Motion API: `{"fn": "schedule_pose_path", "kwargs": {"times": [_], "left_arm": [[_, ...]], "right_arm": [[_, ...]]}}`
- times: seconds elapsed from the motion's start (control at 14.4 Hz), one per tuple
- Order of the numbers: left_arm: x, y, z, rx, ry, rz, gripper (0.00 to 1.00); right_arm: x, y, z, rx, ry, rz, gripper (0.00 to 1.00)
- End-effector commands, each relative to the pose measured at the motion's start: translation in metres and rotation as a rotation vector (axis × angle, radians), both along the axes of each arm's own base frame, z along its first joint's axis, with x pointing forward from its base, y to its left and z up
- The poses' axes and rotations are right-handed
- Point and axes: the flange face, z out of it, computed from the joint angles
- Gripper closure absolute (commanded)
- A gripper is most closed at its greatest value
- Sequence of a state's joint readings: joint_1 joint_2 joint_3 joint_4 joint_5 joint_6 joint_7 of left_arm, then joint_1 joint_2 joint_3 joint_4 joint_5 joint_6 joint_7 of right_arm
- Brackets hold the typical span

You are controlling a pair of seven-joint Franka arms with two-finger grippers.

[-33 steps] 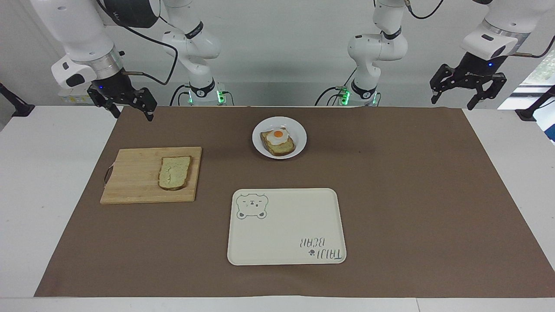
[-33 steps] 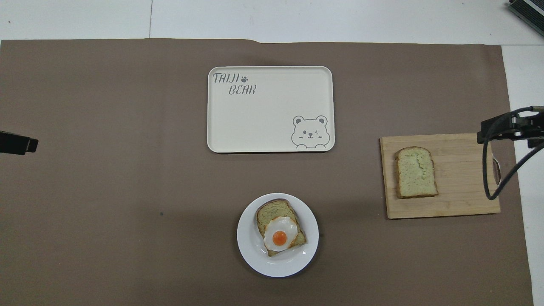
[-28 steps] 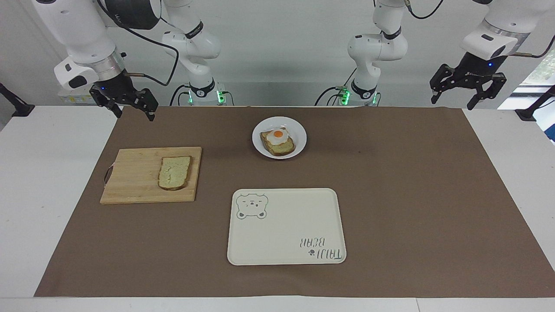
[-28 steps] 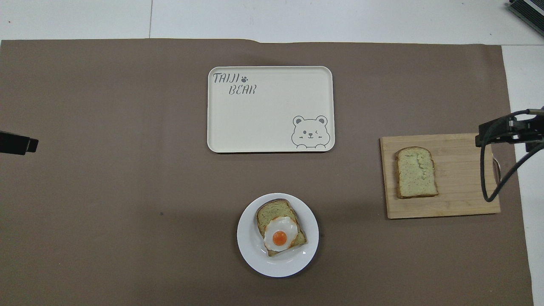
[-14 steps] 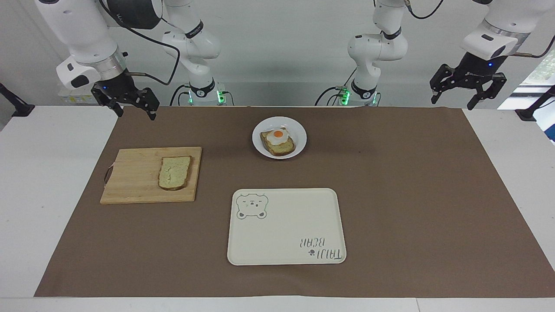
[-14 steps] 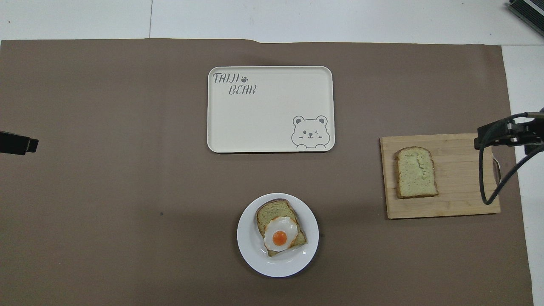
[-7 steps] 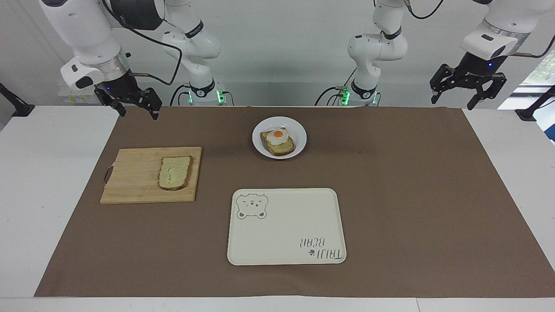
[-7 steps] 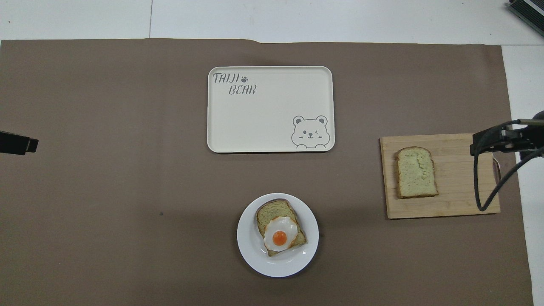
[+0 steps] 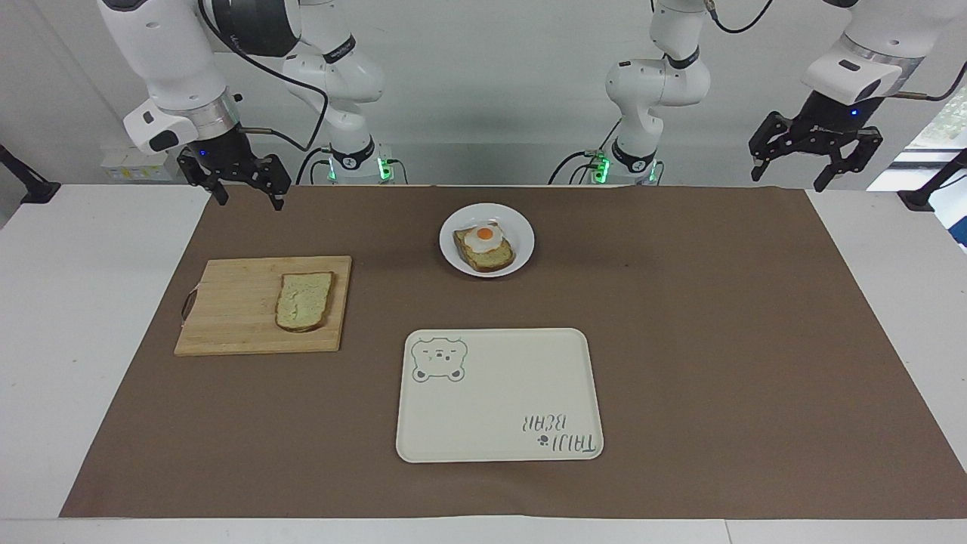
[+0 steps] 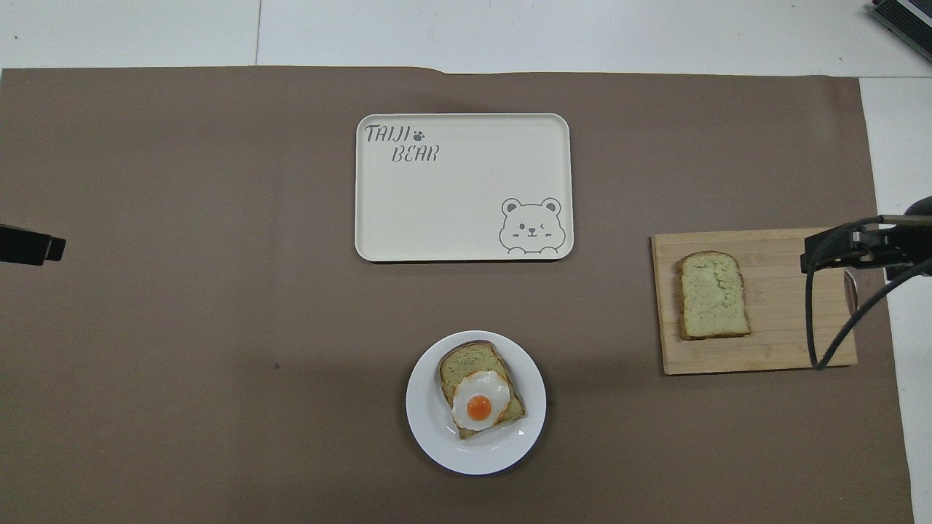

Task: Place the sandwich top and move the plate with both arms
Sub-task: 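Reach the right gripper down to the toast slice on the board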

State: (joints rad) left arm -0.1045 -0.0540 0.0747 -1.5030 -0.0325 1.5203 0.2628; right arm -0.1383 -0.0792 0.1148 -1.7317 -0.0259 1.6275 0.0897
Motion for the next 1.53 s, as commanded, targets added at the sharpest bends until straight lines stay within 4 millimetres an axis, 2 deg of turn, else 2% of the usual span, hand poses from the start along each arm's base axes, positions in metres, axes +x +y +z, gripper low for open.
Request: {"fn": "schedule_pose_path", "kwargs": {"times": [0.0,0.14,0.42,0.62,0.9,1.04,1.11,1.32,1.46], "left_arm": [[-0.005,-0.001,0.005,-0.005,0.005,0.009,0.00],[-0.005,-0.002,0.005,-0.005,0.005,0.008,0.00],[-0.005,-0.001,0.005,-0.005,0.005,0.009,0.00],[-0.005,-0.001,0.005,-0.005,0.005,0.009,0.00],[-0.005,-0.002,0.005,-0.005,0.005,0.008,0.00],[-0.005,-0.001,0.005,-0.005,0.005,0.009,0.00],[-0.005,-0.002,0.005,-0.005,0.005,0.008,0.00],[-0.005,-0.002,0.005,-0.005,0.005,0.008,0.00],[-0.005,-0.001,0.005,-0.005,0.005,0.009,0.00]], "right_arm": [[-0.003,-0.008,-0.027,0.009,-0.013,-0.023,0.00],[-0.003,-0.022,-0.049,0.009,0.000,-0.032,0.00],[0.007,-0.025,-0.108,0.023,0.025,0.110,0.00],[0.016,-0.041,-0.159,0.030,0.012,0.097,0.00],[0.015,-0.052,-0.213,0.031,-0.041,0.109,0.00],[0.018,-0.052,-0.233,0.057,-0.051,0.094,0.00],[0.020,-0.053,-0.242,0.061,-0.048,0.097,0.04],[0.015,-0.055,-0.263,0.065,-0.042,0.103,0.31],[0.008,-0.055,-0.273,0.068,-0.022,0.104,0.38]]}}
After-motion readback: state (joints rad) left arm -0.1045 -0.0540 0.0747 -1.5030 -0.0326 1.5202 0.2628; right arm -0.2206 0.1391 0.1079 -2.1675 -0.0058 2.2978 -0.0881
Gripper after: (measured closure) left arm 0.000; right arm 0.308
